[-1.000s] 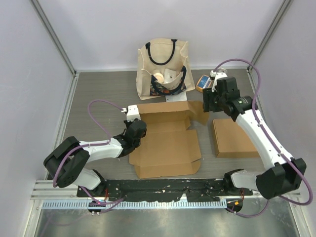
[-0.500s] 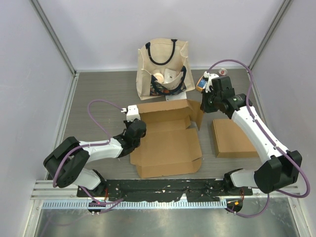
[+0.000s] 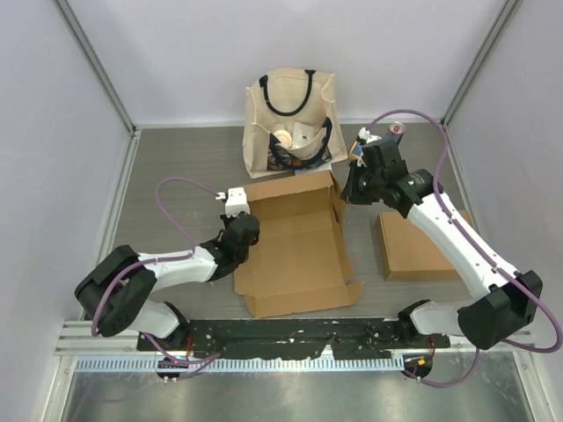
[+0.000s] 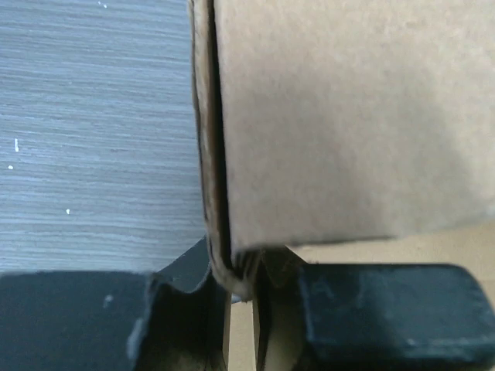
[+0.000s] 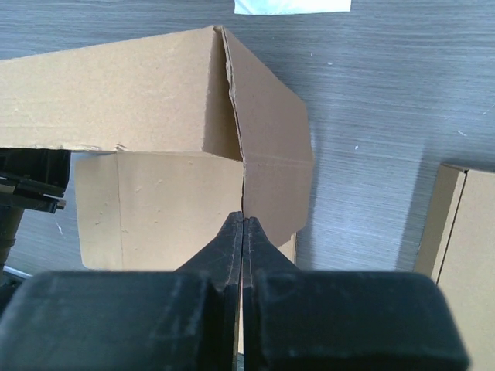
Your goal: Fold the paper box
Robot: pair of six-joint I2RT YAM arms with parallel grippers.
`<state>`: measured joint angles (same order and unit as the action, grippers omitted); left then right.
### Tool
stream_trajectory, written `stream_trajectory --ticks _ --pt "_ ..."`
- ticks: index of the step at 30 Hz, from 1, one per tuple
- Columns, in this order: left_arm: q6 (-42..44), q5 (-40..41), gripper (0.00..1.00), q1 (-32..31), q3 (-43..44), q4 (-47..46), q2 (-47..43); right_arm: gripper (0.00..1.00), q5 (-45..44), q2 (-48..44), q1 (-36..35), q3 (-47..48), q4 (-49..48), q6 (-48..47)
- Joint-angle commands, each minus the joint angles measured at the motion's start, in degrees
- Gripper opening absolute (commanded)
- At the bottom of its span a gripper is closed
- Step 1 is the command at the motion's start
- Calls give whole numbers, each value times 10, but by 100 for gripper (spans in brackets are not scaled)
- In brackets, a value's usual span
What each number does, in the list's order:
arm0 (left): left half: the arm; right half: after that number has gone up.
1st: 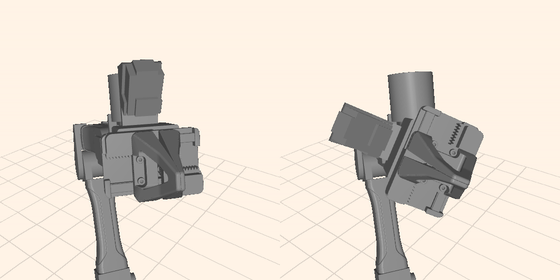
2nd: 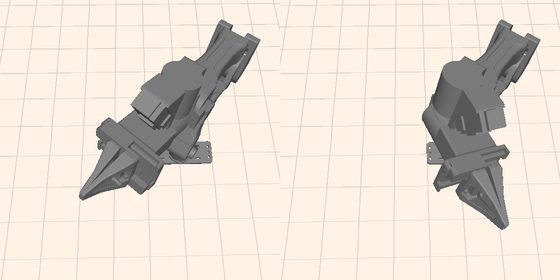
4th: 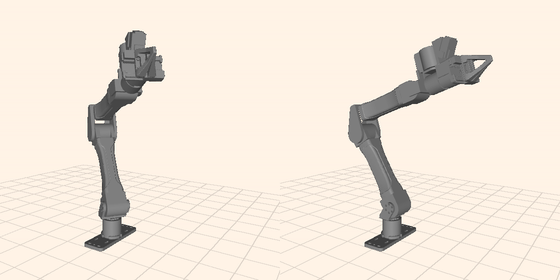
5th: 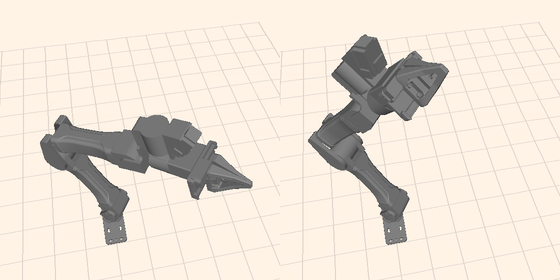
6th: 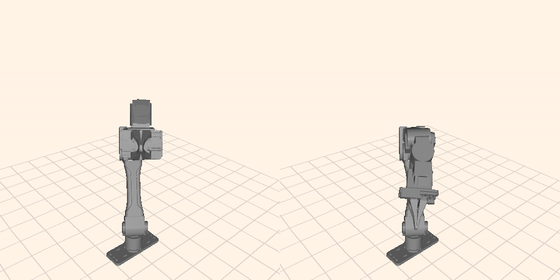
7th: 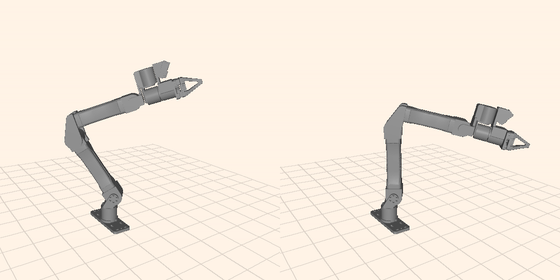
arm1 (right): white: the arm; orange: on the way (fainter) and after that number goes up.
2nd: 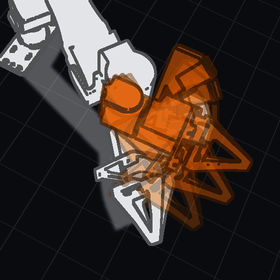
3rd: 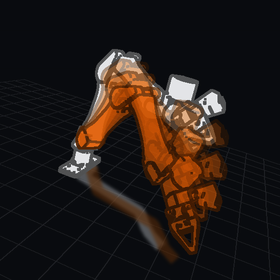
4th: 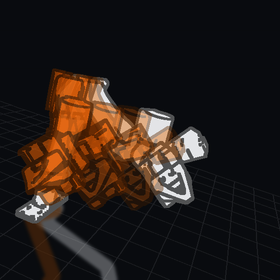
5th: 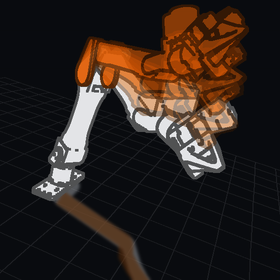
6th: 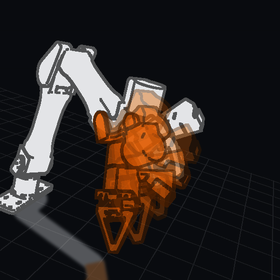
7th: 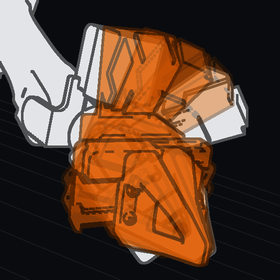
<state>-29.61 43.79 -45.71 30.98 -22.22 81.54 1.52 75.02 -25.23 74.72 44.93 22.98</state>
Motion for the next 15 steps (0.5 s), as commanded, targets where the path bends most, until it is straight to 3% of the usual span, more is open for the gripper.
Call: stream_trajectory --ticks 1,3,6,7,8,11,15 --pt "-3 -38 21 -4 -12 52 -33 1 -2 -44 -7 -61 -97 21" --pt "0 -41 19 -4 -21 48 -57 1 -12 -64 -8 -86 -116 8" --pt "8 -35 7 -4 -22 45 -66 3 -72 -82 -8 -125 -134 -14" --pt "10 -32 2 -4 -21 44 -64 9 -94 -86 -8 -138 -133 -14" --pt "13 -30 1 -4 -18 42 -61 26 -113 -88 -8 -140 -125 -11" --pt "21 -26 0 -4 -14 44 -51 48 -180 -102 -7 -148 -83 32" --pt "20 -15 0 -4 -17 39 -51 60 -187 -196 -9 -235 -106 121"
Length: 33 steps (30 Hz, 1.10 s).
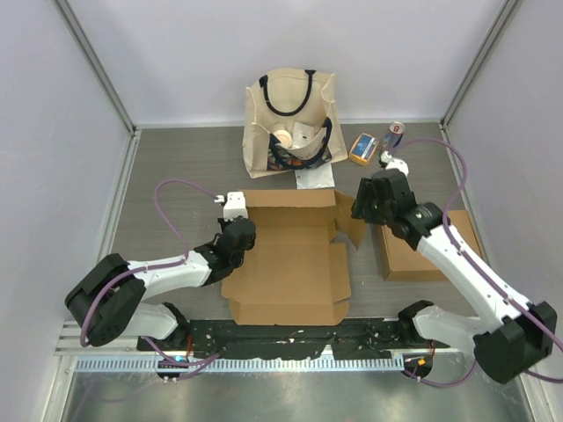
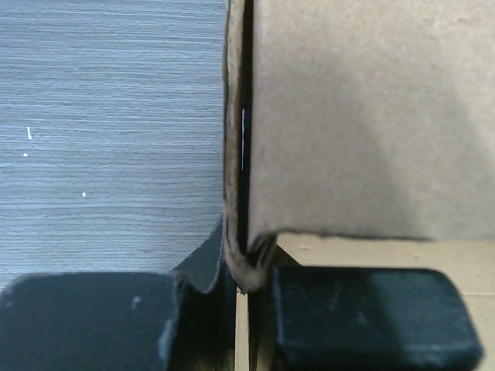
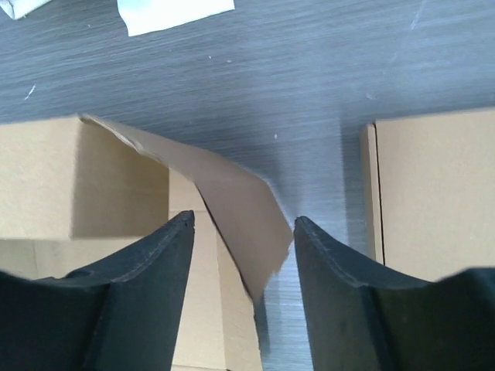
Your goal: Fold the paper box
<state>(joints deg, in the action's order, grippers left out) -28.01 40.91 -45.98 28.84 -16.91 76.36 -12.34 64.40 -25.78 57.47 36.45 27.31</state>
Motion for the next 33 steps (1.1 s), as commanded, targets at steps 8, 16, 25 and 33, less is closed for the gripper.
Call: stream_trajectory --ticks 8,16,25,33 --pt "-5 21 0 -2 1 -8 -1 86 9 -198 -57 -305 -214 140" --pt "-42 38 0 -2 8 6 4 56 -97 -151 -90 -336 -221 236" --pt "-76 76 0 -1 19 35 13 23 -18 -203 -110 -430 -414 254" --pt "-80 71 0 -2 8 30 21 1 -96 -32 -105 -467 -590 305"
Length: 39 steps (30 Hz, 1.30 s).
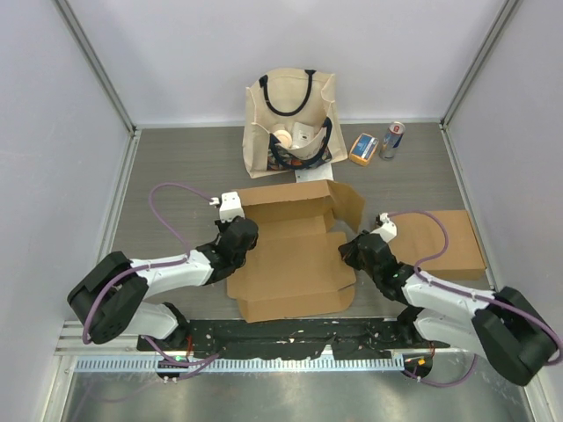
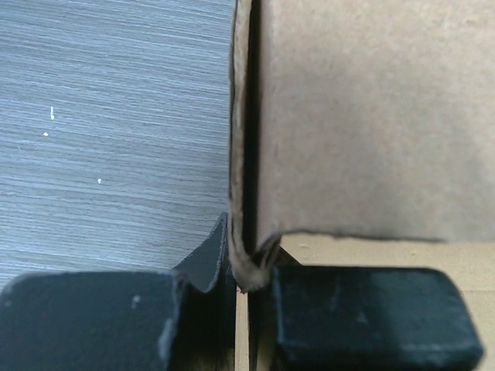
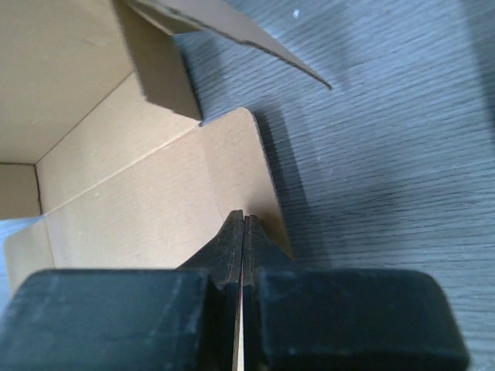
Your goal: Fold the paper box
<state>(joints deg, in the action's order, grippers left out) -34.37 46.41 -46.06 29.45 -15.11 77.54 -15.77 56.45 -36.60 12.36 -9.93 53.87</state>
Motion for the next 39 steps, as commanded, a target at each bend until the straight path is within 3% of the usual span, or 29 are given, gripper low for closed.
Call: stream_trajectory --ticks 1,8,10,13,14,17,22,25,27,30,31,33,34,36,39 --pt "-16 16 0 -1 -1 12 6 1 -79 71 6 -17 -123 54" --pt "-1 5 0 0 -8 7 -4 1 -88 156 12 -41 -163 96" --pt "7 -34 2 0 1 17 -7 1 -75 167 10 -52 -187 97" --pt "2 -65 25 0 2 41 -37 1 -79 162 -5 -60 -182 103" --pt "2 -69 37 -1 1 48 -49 1 -77 158 -8 -60 -184 102" --pt "2 -70 54 0 -7 79 -104 1 -80 137 -22 -58 -173 102" --pt "-6 -74 64 -1 -2 177 -229 1 -84 112 -30 -58 -156 118" --pt "-31 -113 63 0 -15 241 -332 1 -78 118 -32 -51 -160 116" --pt "-54 -204 58 -2 -42 251 -381 1 -70 125 -34 -51 -173 118" --pt "-93 -341 42 -12 -96 172 -427 1 -55 130 -35 -50 -185 117" --pt "-99 -340 38 -41 -105 114 -419 1 -49 126 -36 -50 -185 114" --pt "-86 -263 28 -92 -101 56 -357 1 -47 101 -35 -51 -161 101" --pt "-63 -234 26 -154 -90 35 -328 1 -44 92 -33 -51 -155 100" --pt "2 -150 22 -214 -35 -16 -214 1 -32 50 -30 -38 -100 78" --pt "36 -140 13 -256 52 -61 -49 3 -49 -47 -29 6 45 46"
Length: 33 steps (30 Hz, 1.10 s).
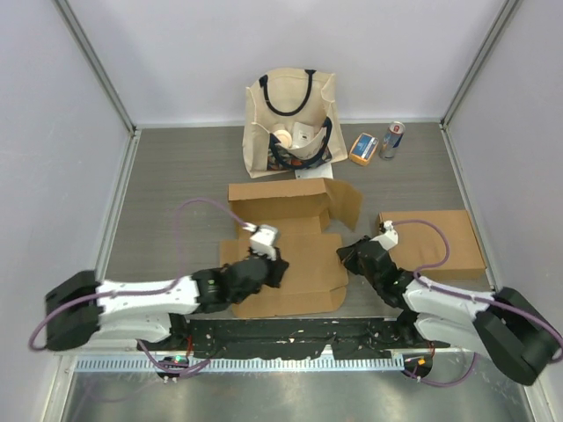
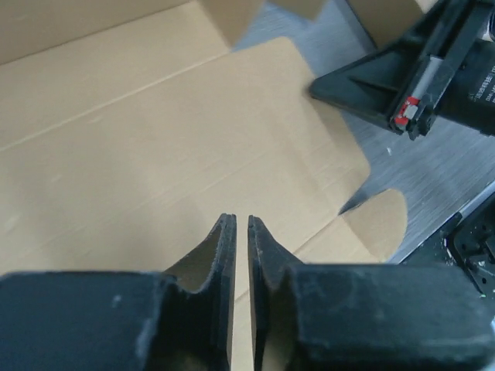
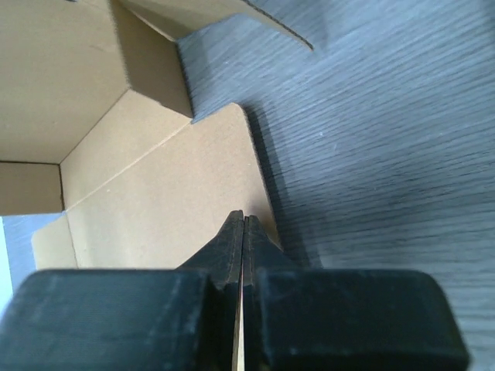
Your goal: Fold the paper box
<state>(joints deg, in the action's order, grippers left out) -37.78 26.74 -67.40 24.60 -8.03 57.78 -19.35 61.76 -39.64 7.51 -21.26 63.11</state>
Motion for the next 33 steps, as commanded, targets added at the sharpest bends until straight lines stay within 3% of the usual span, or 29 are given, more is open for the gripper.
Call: stream_trajectory --ticks 1,2,5,9,11,14,21,33 --pt "74 53 11 -47 120 -143 182 3 -18 -127 8 71 205 -60" --pt "79 52 7 -48 155 -154 214 7 -18 -149 24 87 291 -73" --pt "77 67 0 -54 224 -168 330 19 -5 -215 80 136 414 -130" --pt "79 77 0 -56 273 -189 414 36 48 -236 166 198 462 -220" --pt "80 73 0 -56 277 -208 443 56 62 -212 190 206 431 -272" --pt "87 68 0 -56 282 -241 476 59 131 -150 231 204 339 -328" --pt "111 75 0 -56 309 -298 553 60 215 -61 236 175 172 -414" --pt "68 114 0 -56 308 -258 596 61 249 79 236 202 85 -413"
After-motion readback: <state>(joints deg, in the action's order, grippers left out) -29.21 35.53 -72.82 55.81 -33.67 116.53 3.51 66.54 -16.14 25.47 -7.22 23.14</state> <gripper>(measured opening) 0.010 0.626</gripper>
